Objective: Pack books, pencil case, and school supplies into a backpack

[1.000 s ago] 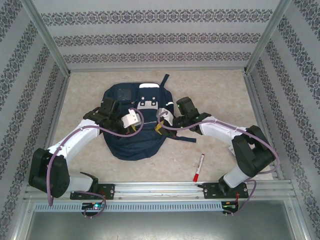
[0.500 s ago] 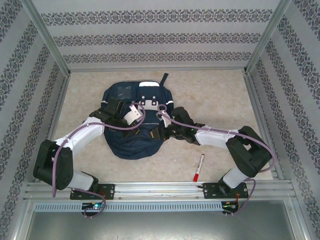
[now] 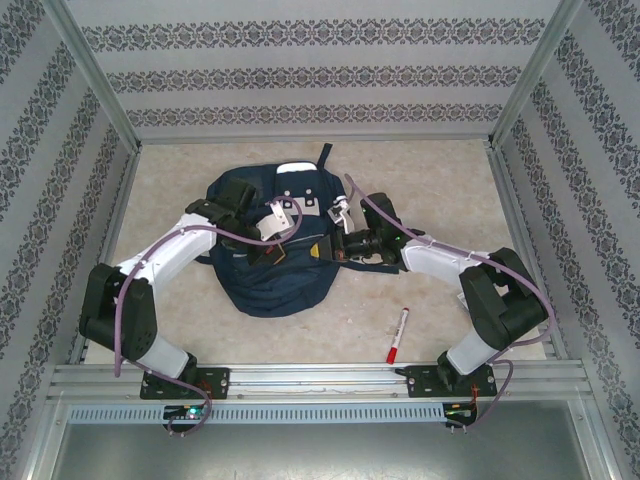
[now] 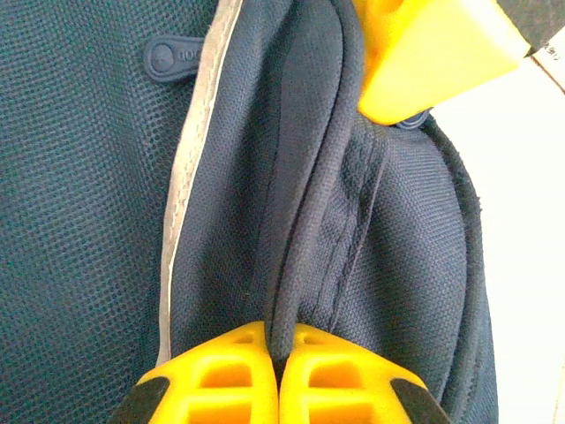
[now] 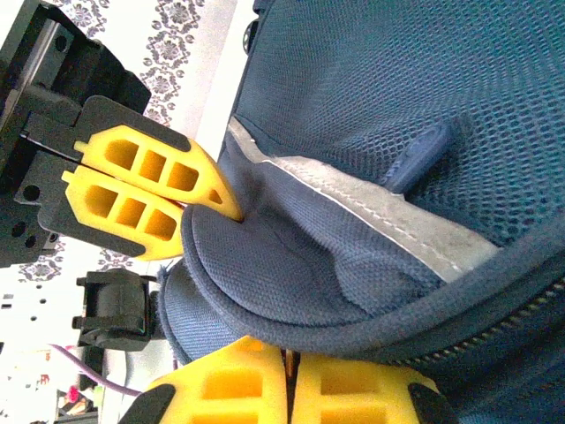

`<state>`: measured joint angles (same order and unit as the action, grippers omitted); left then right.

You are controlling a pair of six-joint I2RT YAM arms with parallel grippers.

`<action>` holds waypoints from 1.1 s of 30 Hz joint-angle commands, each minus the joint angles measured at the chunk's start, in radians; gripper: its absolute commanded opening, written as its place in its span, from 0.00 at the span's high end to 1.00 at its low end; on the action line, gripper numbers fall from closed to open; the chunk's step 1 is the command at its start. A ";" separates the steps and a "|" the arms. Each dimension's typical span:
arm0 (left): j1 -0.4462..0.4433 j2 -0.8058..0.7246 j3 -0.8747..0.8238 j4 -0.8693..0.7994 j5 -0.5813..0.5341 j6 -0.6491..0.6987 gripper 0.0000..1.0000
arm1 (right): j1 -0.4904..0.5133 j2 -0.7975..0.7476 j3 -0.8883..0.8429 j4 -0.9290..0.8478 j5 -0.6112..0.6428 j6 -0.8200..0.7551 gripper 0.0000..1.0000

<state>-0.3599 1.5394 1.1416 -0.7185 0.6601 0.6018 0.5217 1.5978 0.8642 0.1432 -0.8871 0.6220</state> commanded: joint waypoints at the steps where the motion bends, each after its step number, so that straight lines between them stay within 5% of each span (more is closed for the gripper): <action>1: -0.035 0.021 0.035 0.004 0.222 -0.043 1.00 | 0.068 0.000 0.083 -0.029 -0.128 0.036 0.98; 10: -0.045 0.000 0.031 0.037 0.205 -0.032 1.00 | 0.075 -0.009 0.201 -0.256 -0.168 0.080 0.87; 15: -0.047 -0.026 0.019 0.014 0.131 0.036 1.00 | 0.058 0.011 0.274 -0.481 -0.190 -0.024 0.98; 25: -0.066 -0.112 -0.040 0.015 -0.045 0.159 1.00 | 0.039 0.110 0.537 -1.161 0.026 -0.482 0.92; 33: -0.077 -0.106 -0.068 0.127 0.035 0.048 1.00 | 0.080 0.137 0.497 -1.029 -0.100 -0.351 0.95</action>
<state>-0.4255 1.4399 1.0786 -0.7139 0.6273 0.6964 0.5617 1.7355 1.3655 -0.9115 -0.8906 0.2192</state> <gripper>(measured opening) 0.055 0.049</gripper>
